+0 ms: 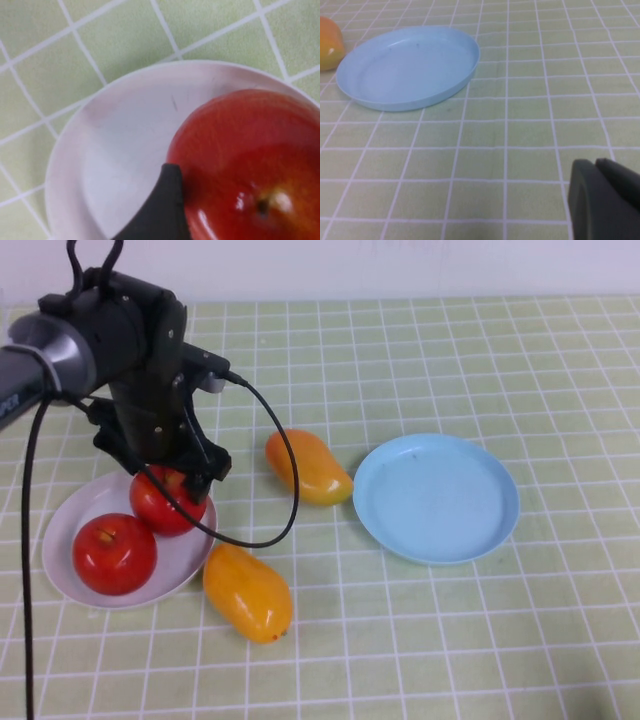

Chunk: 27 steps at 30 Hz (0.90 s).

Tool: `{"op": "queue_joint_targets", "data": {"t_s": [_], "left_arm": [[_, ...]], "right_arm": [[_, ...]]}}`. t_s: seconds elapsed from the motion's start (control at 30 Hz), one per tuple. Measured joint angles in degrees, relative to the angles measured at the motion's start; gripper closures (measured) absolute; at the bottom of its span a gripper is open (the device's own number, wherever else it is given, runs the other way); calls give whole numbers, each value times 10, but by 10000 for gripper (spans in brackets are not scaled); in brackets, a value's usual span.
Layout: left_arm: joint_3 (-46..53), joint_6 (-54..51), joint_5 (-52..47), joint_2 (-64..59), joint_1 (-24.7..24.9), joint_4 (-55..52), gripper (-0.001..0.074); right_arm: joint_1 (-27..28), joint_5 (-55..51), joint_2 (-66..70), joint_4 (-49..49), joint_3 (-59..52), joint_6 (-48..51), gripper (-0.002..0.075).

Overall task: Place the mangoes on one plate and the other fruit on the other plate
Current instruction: Put one type of fruit in the left plate, then put another type of fruit in the right plate

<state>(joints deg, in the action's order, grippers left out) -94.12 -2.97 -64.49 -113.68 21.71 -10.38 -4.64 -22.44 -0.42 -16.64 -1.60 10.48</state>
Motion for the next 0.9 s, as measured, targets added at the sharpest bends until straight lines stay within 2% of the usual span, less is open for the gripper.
{"op": "queue_joint_targets", "data": {"t_s": [0.53,0.9], "left_arm": [[0,37,-61,182,0,-27,66],[0,39,-66,195,0,-25,69]], "right_arm": [[0,0,0,0,0,0,742],[0,0,0,0,0,0,742]]}}
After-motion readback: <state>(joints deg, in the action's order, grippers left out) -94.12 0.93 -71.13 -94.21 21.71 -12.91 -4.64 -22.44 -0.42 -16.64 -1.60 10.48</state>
